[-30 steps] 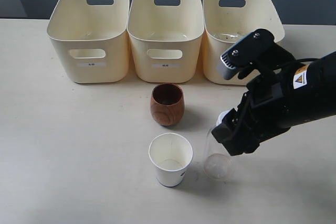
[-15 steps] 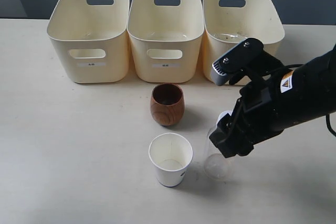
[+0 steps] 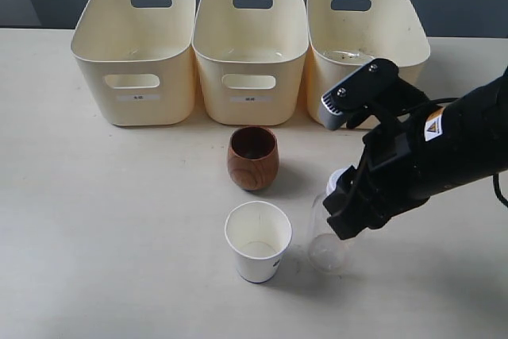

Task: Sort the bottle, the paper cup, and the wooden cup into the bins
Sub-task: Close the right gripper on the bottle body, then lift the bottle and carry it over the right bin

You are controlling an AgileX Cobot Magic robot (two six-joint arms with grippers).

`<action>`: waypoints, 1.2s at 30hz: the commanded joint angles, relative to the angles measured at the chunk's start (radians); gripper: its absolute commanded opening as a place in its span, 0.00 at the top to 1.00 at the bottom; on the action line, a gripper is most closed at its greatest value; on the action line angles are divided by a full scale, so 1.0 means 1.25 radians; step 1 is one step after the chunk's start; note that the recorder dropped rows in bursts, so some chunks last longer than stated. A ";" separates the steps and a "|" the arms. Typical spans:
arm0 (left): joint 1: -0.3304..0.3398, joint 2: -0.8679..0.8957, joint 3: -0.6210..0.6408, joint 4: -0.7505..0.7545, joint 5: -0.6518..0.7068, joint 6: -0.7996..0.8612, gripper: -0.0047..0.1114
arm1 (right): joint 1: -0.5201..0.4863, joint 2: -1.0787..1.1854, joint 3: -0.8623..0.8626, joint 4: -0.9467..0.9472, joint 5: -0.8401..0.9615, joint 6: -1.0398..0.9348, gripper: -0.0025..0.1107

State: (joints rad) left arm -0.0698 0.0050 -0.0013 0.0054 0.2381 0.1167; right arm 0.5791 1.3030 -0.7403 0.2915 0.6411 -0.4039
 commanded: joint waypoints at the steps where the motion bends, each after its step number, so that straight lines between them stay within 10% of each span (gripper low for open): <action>1: -0.003 -0.004 0.001 0.000 0.001 -0.002 0.96 | 0.001 -0.005 -0.003 -0.002 0.008 -0.028 0.98; 20: -0.003 -0.004 0.001 0.000 0.001 -0.002 0.96 | 0.001 -0.184 -0.046 -0.086 -0.016 0.001 0.99; 36: -0.003 -0.004 0.001 0.000 0.001 -0.002 0.96 | 0.001 -0.023 -0.500 -0.517 0.152 0.323 0.99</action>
State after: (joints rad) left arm -0.0698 0.0050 -0.0013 0.0054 0.2381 0.1167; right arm 0.5791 1.2092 -1.2673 -0.2905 0.7998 -0.0195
